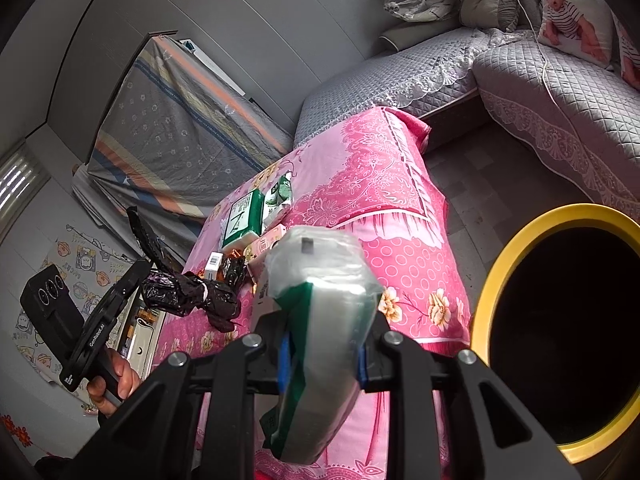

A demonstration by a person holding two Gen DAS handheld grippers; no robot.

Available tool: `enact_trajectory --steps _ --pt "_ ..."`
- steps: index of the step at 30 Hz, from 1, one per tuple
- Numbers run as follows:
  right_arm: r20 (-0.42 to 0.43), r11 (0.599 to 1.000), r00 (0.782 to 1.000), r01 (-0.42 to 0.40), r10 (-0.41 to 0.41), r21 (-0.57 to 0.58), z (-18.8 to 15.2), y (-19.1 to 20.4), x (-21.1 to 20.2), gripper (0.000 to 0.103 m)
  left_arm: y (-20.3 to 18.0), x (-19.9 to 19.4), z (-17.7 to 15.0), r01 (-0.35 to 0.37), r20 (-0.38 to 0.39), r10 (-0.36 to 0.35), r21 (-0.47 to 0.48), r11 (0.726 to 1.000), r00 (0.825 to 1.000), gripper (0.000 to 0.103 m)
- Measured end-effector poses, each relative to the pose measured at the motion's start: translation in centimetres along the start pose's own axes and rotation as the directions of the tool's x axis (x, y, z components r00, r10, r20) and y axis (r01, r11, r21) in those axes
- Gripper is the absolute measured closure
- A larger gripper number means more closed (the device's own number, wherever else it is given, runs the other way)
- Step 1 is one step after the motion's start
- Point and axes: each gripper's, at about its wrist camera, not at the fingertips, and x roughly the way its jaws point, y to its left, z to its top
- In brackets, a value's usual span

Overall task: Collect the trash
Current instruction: 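Carry the white-green bag over the yellow bin and open the right gripper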

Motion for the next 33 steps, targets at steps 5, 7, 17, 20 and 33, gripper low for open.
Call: enact_trajectory --steps 5,7,17,20,33 --pt "0.043 0.999 0.999 0.032 -0.033 0.027 0.4 -1.6 -1.7 0.081 -1.6 1.2 0.9 0.038 -0.004 -0.038 0.024 0.999 0.999 0.098" --pt "0.059 0.998 0.997 0.045 -0.047 0.041 0.6 -2.4 -2.3 0.081 -2.5 1.7 1.1 0.057 -0.007 -0.057 0.037 0.998 0.998 0.098" --pt "0.166 0.975 0.964 0.187 -0.206 0.124 1.3 -7.4 -6.4 0.081 -7.6 5.5 2.8 0.174 -0.02 -0.173 0.093 0.98 0.985 0.098" --pt "0.2 0.956 0.939 0.254 -0.281 0.149 1.2 -8.9 -7.7 0.081 -9.3 6.8 3.1 0.219 -0.029 -0.217 0.106 0.97 0.976 0.098" --pt "0.216 0.875 0.856 0.415 -0.469 0.25 -0.7 -15.2 -9.3 0.081 -18.5 13.4 3.3 0.405 -0.121 -0.389 0.16 0.9 0.913 0.098"
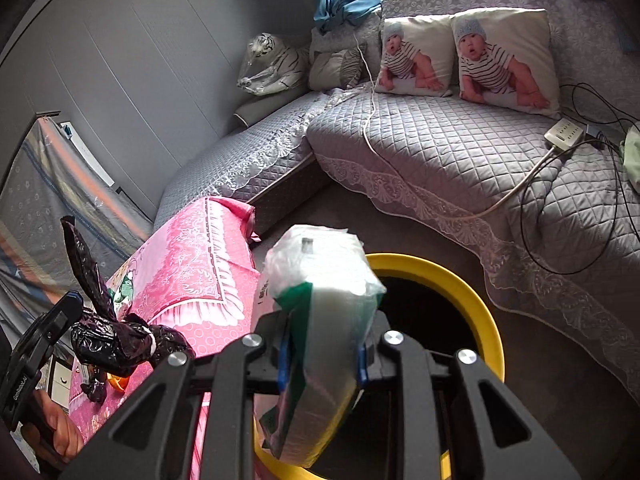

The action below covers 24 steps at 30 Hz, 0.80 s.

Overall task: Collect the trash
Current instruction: 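Carry the white-green bag over the yellow bin and open the right gripper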

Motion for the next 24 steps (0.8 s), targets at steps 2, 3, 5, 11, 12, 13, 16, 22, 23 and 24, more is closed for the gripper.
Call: enact_trajectory --steps 2,3,5,11,12,13,16,22,23,24 --pt "0.002 1.0 1.0 0.028 -0.028 0.012 0.0 -0.7 0.4 0.081 -1.1 1.0 0.3 0.028 -0.004 -0.028 0.016 0.999 1.0 0.098" --pt "0.003 0.999 0.999 0.043 -0.043 0.018 -0.1 -1.1 0.6 0.081 -1.7 1.5 0.4 0.036 -0.005 -0.036 0.024 0.999 0.999 0.098" --pt "-0.003 0.998 0.998 0.058 -0.058 0.032 -0.2 -1.8 1.0 0.081 -2.5 2.6 0.6 0.051 -0.016 -0.051 0.028 0.998 0.999 0.098" --pt "-0.019 0.996 0.997 0.079 -0.078 0.051 -0.8 -2.9 1.4 0.08 -3.0 5.8 0.4 0.09 -0.054 -0.09 -0.01 0.996 0.994 0.098" --pt "-0.022 0.995 0.997 0.077 -0.076 0.058 -0.8 -3.0 1.4 0.08 -3.0 6.1 0.4 0.094 -0.061 -0.095 -0.017 0.995 0.994 0.097" --pt "-0.024 0.995 0.997 0.075 -0.073 0.066 -0.9 -3.2 1.4 0.08 -2.9 6.6 0.4 0.092 -0.067 -0.094 -0.021 0.995 0.993 0.097" --pt "-0.022 0.992 0.996 0.089 -0.088 0.089 -0.9 -3.8 1.1 0.074 -2.9 7.1 0.3 0.076 -0.072 -0.078 -0.031 0.997 0.994 0.097" --pt "0.0 0.98 0.991 0.132 -0.133 0.148 -1.1 -5.5 -0.2 0.059 -1.2 6.3 -0.5 0.005 -0.031 -0.008 -0.094 0.996 0.999 0.009" --pt "0.006 0.979 0.99 0.135 -0.138 0.151 -1.2 -5.6 -0.5 0.059 -0.9 5.7 -0.7 0.002 -0.009 -0.003 -0.102 0.995 1.0 0.01" --pt "0.008 0.979 0.991 0.133 -0.136 0.156 -1.2 -5.7 -0.8 0.058 -0.6 5.5 -0.7 0.004 -0.012 -0.005 -0.104 0.995 1.0 0.01"
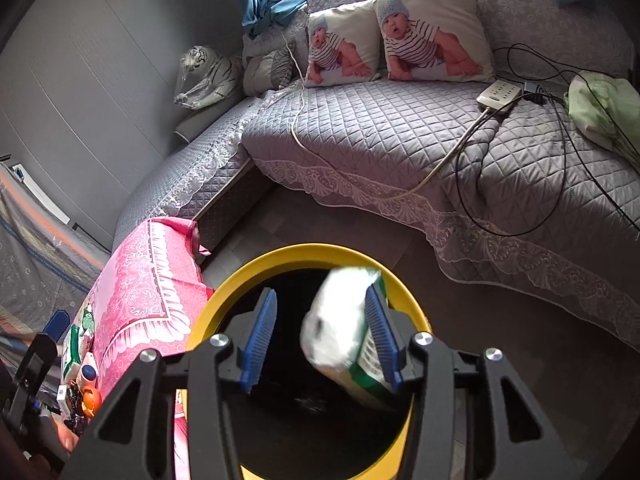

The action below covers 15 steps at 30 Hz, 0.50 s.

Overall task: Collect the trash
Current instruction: 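Carry the white-green bag over the yellow bin and open the right gripper, then grasp the orange peel with the right gripper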

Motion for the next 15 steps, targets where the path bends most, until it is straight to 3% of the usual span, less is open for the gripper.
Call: enact_trajectory --steps 5,11,15 --pt "0.007 1.0 1.0 -0.009 0.009 -0.01 0.0 0.4 -1.0 0.057 2.1 -1.4 -0.2 -0.027 0.005 0.027 -0.05 0.998 1.0 0.01" --pt "0.051 0.997 0.998 -0.02 0.023 -0.076 -0.1 3.4 -2.3 0.057 5.2 -5.3 0.0 -0.087 0.062 0.093 -0.097 0.992 0.994 0.01" --pt "0.022 0.983 0.996 -0.077 0.082 -0.167 -0.7 6.9 -2.3 0.057 8.5 -9.3 -1.5 -0.189 0.072 0.196 -0.091 0.978 0.978 0.01"
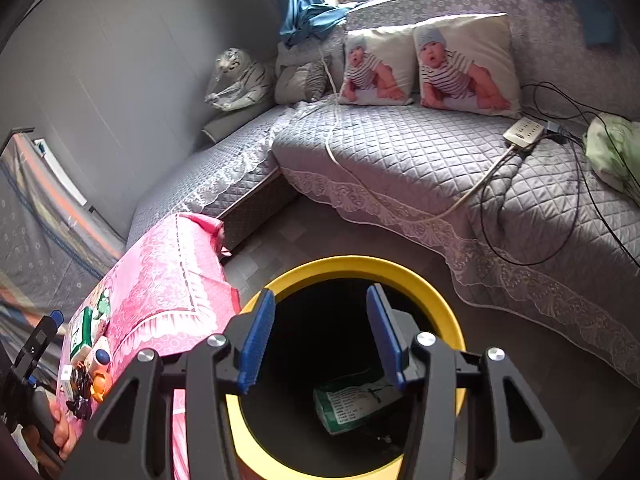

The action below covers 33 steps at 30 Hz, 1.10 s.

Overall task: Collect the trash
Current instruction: 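Grasp the orange peel with the right gripper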

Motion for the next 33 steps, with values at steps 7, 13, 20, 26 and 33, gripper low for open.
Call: enact_trajectory --steps 7,13,20,26,33 --pt "-0.103 0.945 0.977 -0.209 0.188 -0.253 -2.3 9.1 1.8 0.044 10.2 -8.1 -4.6 -0.23 -0.025 0.229 -0.029 0.973 0.973 0.009" --pt "-0.249 0.787 0.912 -0.408 0.326 -0.463 -6.6 19.7 4.2 0.026 17.2 -15.6 -9.5 -0.414 -0.062 0.41 -0.091 0.906 0.91 0.008" --pt "-0.399 0.62 0.871 -0.486 0.287 -0.615 -13.1 31.1 8.3 0.026 19.1 -18.7 -13.4 -0.525 -0.098 0.519 -0.057 0.849 0.849 0.008" --pt "-0.451 0.53 0.863 -0.498 0.227 -0.686 -16.5 37.2 11.0 0.027 20.1 -17.7 -14.9 -0.511 -0.144 0.496 -0.09 0.855 0.856 0.008" --pt "-0.476 0.57 0.868 -0.464 0.14 -0.678 -17.0 39.1 15.5 0.027 20.8 -17.2 -15.2 -0.474 -0.153 0.453 -0.158 0.866 0.878 0.008"
